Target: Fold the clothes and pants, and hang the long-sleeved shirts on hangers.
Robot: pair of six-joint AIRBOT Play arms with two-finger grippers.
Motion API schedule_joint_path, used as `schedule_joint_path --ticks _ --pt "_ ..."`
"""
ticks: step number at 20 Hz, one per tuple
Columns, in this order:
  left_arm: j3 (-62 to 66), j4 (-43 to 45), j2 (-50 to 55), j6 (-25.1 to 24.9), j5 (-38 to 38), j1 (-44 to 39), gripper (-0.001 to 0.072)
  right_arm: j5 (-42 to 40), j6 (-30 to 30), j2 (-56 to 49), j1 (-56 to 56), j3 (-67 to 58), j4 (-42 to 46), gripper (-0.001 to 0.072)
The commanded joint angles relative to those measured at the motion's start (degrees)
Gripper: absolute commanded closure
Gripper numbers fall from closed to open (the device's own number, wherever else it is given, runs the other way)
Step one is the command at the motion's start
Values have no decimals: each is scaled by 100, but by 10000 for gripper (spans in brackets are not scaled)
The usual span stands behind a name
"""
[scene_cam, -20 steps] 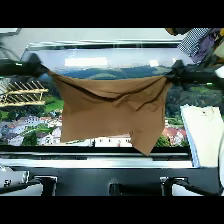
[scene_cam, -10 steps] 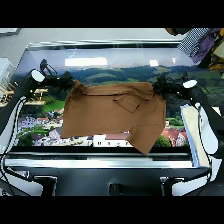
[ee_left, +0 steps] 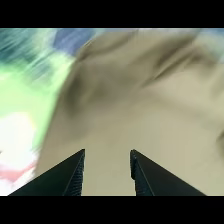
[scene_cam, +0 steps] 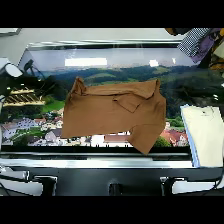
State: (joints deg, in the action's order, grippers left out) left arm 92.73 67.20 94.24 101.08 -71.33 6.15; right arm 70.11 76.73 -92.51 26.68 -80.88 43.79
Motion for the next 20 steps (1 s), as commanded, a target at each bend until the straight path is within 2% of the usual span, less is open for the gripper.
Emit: schedule_joint_path --ticks 1,4,8,15,20 --pt "-673 1062 -815 -208 -879 256 370 739 -415 463 767 686 713 356" --pt "-2070 1064 -1735 -203 -549 354 370 734 -498 560 857 1681 726 355" --pt "-3316 909 -2564 -181 -254 348 388 269 -817 560 542 2618 592 354" --pt "-3491 911 -2673 -61 -212 341 394 -568 -907 507 -22 2983 588 356" --pt "-3493 968 -2658 -61 -210 341 394 -597 -922 507 -22 2994 468 376"
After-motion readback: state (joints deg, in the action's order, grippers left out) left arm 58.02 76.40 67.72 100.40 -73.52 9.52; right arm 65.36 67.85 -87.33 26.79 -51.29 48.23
